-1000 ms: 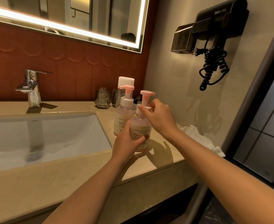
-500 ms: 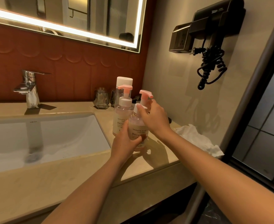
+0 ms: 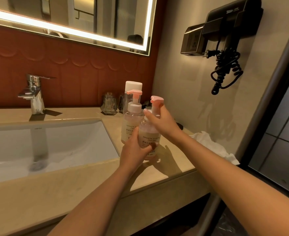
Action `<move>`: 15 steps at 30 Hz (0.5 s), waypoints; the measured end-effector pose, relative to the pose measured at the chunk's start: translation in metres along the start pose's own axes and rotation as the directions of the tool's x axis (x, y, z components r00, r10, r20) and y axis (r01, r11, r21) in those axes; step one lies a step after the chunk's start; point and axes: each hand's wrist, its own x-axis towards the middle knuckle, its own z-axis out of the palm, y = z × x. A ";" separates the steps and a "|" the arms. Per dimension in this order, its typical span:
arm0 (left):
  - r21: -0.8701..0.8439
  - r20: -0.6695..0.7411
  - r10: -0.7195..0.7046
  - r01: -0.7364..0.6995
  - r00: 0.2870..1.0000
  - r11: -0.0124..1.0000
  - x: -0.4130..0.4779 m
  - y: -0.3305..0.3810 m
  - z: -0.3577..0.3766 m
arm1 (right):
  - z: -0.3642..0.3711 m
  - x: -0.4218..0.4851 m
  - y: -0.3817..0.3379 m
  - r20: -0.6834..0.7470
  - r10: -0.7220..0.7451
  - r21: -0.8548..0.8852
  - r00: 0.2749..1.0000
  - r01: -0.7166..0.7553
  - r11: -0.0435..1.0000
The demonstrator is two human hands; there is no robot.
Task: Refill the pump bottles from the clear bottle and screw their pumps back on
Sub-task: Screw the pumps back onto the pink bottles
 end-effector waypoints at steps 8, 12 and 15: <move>0.031 -0.002 0.008 -0.008 1.000 0.999 -0.001 0.000 0.000 | 0.005 -0.002 0.004 -0.209 -0.003 -0.061 0.978 -0.010 0.998; 0.034 -0.021 0.007 -0.006 1.000 0.999 -0.003 0.002 0.000 | 0.011 -0.001 0.004 -0.224 0.013 -0.163 0.974 -0.051 0.985; 0.024 -0.016 0.014 -0.014 1.000 1.000 -0.002 0.002 -0.002 | 0.004 -0.004 0.008 -0.109 0.004 0.040 0.994 0.001 0.999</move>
